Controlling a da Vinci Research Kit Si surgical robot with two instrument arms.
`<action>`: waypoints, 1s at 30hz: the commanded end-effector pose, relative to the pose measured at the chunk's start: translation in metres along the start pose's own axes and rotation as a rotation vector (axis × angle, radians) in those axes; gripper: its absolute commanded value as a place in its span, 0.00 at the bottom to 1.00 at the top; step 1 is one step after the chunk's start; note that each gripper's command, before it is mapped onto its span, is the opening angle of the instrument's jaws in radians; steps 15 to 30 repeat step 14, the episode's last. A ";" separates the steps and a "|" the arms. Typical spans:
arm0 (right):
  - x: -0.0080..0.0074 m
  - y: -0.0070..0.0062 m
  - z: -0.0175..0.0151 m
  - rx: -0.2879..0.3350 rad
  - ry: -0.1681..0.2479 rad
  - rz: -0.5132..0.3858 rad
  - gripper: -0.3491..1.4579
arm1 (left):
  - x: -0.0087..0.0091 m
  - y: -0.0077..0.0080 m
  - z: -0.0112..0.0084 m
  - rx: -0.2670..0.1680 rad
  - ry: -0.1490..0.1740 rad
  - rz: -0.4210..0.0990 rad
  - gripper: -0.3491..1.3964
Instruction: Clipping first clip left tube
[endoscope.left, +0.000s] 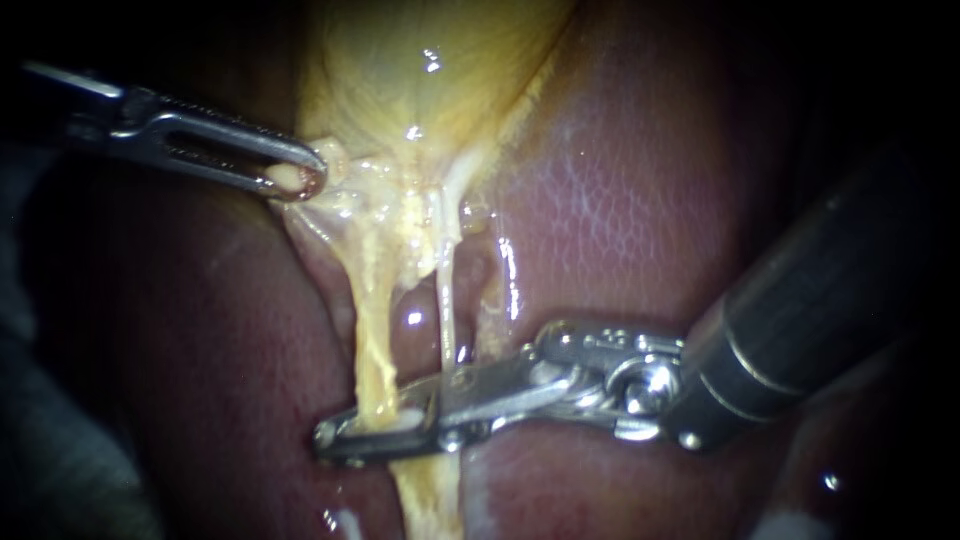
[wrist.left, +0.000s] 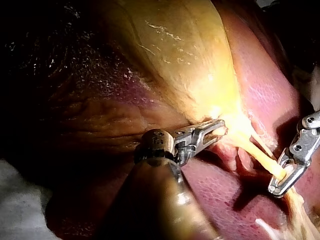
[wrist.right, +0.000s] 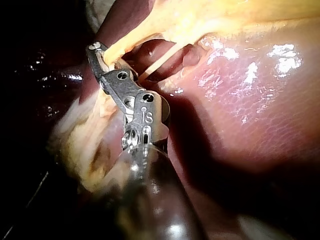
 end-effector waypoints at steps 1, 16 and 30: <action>0.0000 0.0000 -0.0002 -0.008 -0.014 0.008 0.00 | 0.0000 0.0000 0.0000 0.000 0.000 0.000 0.00; -0.0002 0.0000 -0.0002 -0.015 -0.027 0.019 0.00 | 0.0000 0.0000 0.0000 0.000 0.000 0.000 0.00; -0.0002 0.0000 -0.0002 -0.015 -0.027 0.019 0.00 | 0.0000 0.0000 0.0000 0.000 0.000 0.000 0.00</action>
